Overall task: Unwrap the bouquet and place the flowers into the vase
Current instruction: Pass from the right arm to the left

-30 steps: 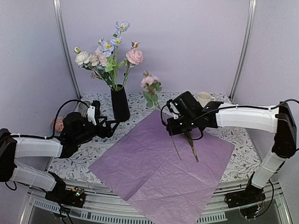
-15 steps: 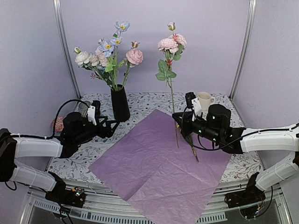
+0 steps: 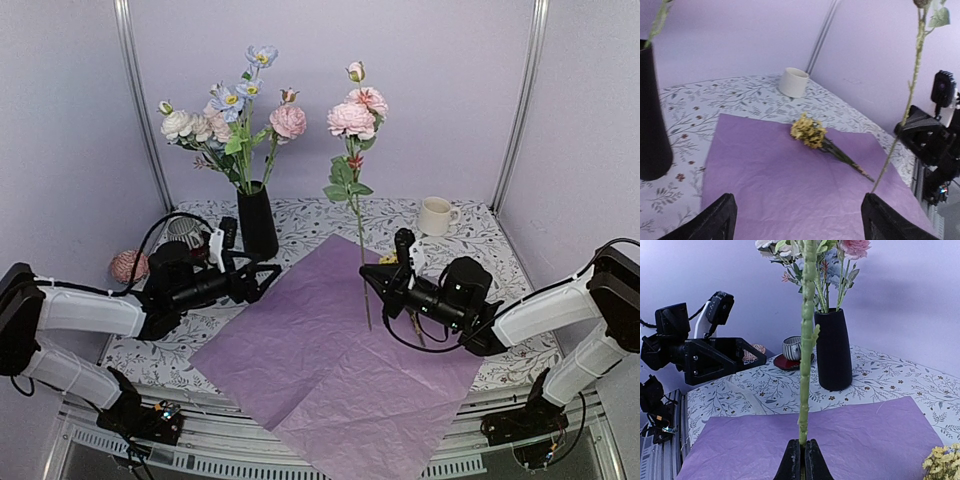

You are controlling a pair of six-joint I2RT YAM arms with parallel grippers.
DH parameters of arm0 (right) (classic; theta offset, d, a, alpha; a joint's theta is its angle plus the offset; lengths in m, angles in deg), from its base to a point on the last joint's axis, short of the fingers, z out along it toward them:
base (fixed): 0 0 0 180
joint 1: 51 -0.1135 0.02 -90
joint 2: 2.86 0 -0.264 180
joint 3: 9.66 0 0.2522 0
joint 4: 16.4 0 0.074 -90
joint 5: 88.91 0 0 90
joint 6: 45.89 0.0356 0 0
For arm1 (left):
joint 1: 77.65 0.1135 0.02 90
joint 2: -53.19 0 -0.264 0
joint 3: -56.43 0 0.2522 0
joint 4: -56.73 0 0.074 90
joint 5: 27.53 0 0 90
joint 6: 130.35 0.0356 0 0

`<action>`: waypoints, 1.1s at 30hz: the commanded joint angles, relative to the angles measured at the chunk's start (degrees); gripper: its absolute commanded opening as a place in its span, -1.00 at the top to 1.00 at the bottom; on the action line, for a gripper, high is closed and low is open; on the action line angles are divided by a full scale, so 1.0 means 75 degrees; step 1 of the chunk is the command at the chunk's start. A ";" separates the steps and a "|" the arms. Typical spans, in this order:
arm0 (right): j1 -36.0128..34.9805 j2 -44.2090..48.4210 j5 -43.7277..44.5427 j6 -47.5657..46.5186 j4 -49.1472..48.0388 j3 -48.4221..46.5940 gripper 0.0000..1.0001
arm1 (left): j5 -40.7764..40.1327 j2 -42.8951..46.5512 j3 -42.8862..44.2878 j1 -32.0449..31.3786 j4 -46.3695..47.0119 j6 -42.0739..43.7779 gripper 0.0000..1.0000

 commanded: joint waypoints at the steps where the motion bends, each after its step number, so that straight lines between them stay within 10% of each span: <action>1: -0.0017 -0.0269 -0.0414 0.0088 -0.1191 0.0231 0.96 | -0.0312 -0.0260 0.0969 -0.0992 0.0389 -0.0150 -0.77; 33: -0.0247 -0.0823 -0.1139 0.0170 -0.1106 -0.0113 0.96 | 0.0456 -0.2453 0.4157 -0.2376 -0.0508 0.0300 -0.12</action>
